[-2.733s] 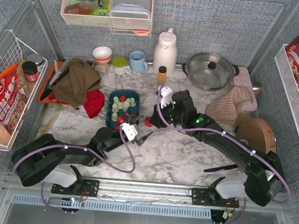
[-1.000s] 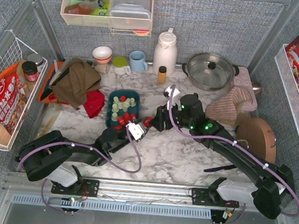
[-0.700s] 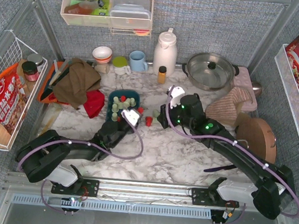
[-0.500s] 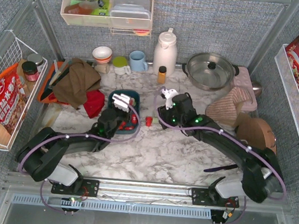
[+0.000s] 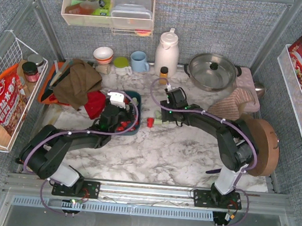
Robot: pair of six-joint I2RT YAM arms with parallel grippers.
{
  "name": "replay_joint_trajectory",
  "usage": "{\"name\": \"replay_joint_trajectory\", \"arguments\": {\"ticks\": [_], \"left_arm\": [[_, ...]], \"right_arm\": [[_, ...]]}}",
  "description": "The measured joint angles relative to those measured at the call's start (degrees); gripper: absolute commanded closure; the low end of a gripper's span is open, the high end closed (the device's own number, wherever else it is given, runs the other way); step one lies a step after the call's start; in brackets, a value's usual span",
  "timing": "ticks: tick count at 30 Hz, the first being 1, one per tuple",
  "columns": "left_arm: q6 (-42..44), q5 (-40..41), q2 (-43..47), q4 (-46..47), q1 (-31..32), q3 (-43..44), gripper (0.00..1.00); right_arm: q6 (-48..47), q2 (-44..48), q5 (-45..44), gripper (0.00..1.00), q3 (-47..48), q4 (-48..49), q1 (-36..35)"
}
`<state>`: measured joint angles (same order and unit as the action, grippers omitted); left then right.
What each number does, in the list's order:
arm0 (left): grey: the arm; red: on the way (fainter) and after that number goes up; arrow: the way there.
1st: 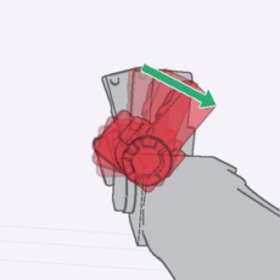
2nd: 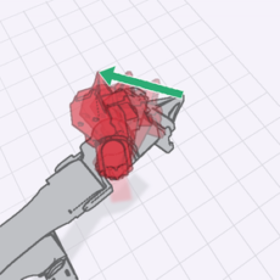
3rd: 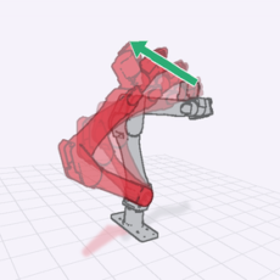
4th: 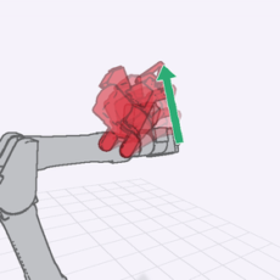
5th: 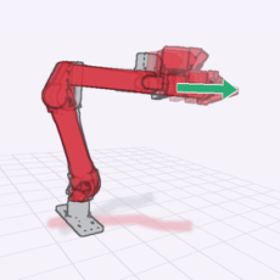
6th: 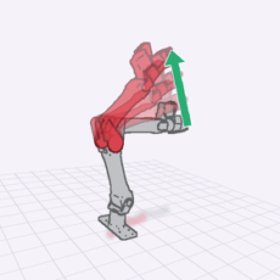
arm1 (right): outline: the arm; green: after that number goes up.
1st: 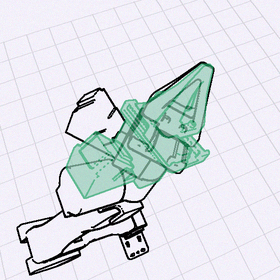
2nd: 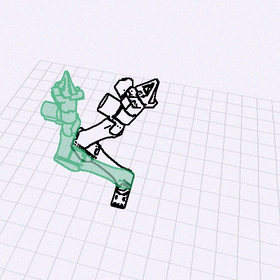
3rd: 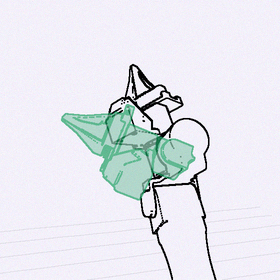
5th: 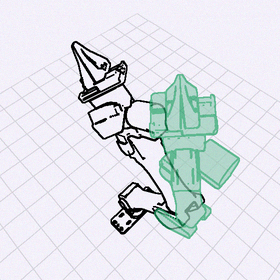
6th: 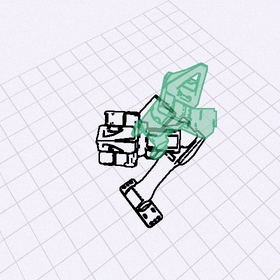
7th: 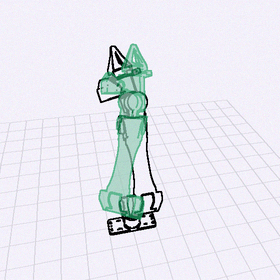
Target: Mix the coffee capsules in the storage basket
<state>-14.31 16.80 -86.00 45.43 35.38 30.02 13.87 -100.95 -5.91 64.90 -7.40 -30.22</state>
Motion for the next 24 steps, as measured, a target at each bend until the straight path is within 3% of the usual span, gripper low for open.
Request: {"name": "replay_joint_trajectory", "arguments": {"ticks": [8,15,24], "left_arm": [[-0.6,-2.1,6.1,-1.1,0.0,-2.0,0.07],[0.7,-4.9,10.1,-2.2,0.1,-3.9,0.07],[4.0,-10.6,10.3,-2.6,1.2,-4.5,0.07]], "right_arm": [[7.1,-4.2,0.7,0.51,0.0,1.3,1.3],[8.7,-4.8,2.3,0.56,-0.5,2.4,1.4],[8.6,-4.8,4.7,0.71,-1.5,4.7,1.8]]}}
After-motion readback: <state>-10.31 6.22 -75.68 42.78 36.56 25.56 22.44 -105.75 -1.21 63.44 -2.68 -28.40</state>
